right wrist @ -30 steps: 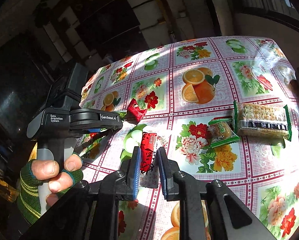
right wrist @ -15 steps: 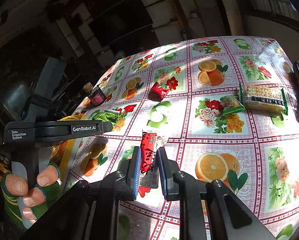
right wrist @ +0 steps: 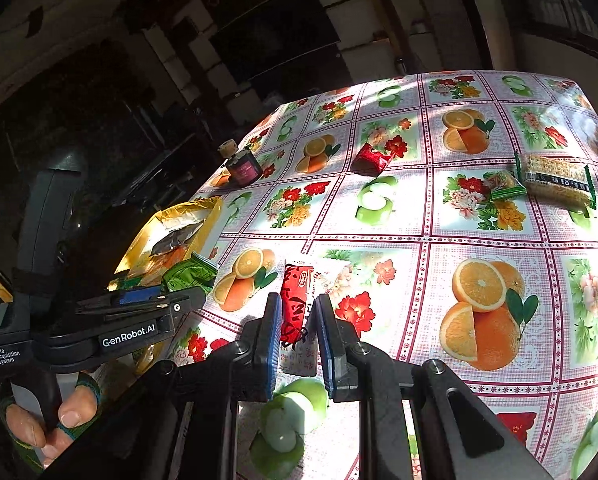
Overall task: Organize snacks
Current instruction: 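Grasp the green candy packet with the left tool while the right tool grasps the red candy packet, then carry the green and red candy packets over the tray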
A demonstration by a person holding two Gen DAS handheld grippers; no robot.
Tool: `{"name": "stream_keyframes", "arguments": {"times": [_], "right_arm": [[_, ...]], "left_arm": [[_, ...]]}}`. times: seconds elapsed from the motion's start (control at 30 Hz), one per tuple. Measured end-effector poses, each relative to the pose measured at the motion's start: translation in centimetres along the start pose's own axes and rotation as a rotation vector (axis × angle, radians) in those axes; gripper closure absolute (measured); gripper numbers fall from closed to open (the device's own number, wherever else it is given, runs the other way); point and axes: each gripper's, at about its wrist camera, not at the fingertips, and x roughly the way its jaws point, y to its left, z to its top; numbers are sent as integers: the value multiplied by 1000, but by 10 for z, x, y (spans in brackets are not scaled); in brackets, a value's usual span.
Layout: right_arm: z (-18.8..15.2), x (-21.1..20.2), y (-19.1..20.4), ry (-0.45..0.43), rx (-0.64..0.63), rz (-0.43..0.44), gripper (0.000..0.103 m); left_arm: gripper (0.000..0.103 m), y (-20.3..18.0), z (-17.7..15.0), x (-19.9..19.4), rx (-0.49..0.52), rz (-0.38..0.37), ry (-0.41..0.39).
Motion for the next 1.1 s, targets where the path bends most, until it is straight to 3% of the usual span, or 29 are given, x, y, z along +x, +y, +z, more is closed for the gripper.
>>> {"name": "stream_keyframes", "arguments": {"times": [0.33,1.1], "right_arm": [[-9,3,30,24,-64,28,84],[-15,19,67,64,-118,69,84]], "left_arm": [[65,21,-24,-3,-21,23,10],[64,71,-35,-13,-101,91,-24]]}}
